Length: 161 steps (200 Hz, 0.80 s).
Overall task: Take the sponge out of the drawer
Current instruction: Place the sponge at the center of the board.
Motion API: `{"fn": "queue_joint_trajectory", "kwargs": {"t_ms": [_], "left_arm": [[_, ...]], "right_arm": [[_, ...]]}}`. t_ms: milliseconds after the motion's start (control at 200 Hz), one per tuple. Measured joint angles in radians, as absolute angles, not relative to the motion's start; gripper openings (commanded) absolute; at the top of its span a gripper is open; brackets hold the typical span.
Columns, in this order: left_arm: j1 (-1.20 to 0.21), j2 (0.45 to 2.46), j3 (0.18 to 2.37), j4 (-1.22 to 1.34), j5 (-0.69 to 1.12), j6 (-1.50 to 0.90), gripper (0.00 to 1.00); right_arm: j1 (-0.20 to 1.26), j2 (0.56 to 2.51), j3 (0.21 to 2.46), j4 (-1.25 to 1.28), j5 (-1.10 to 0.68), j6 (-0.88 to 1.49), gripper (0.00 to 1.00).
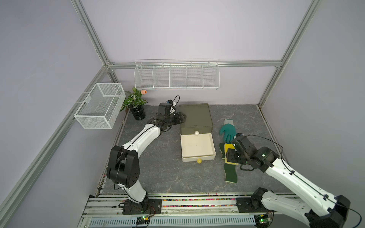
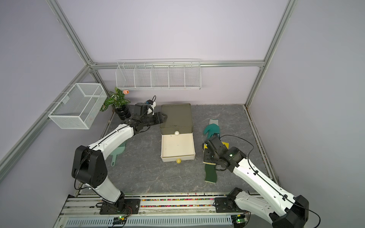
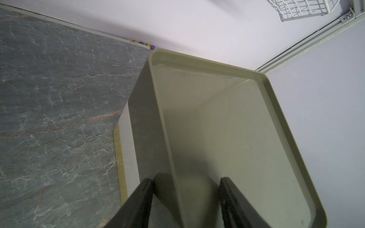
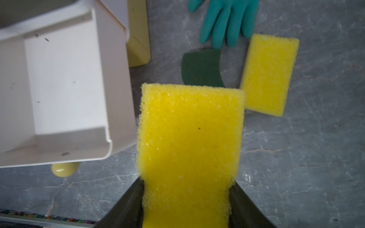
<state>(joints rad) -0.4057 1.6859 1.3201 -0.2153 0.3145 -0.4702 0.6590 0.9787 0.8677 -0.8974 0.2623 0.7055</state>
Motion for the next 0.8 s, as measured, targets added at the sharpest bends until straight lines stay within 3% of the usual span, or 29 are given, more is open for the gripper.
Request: {"fn": "queue_joint_trajectory", "kwargs": {"t_ms": [495,805], "left_arm": [[-0.405,1.686,1.319,-0.214,0.315,-0.470,0.58],[-0.405,1.686,1.319,-0.214,0.316,-0.470,0.58]], "right_arm": [[0.466,0.954,0.668,-0.907,0.209,0.698,0.65],[0.421,0.987,0.600,-0.878,0.215,0.707,0.69]]}}
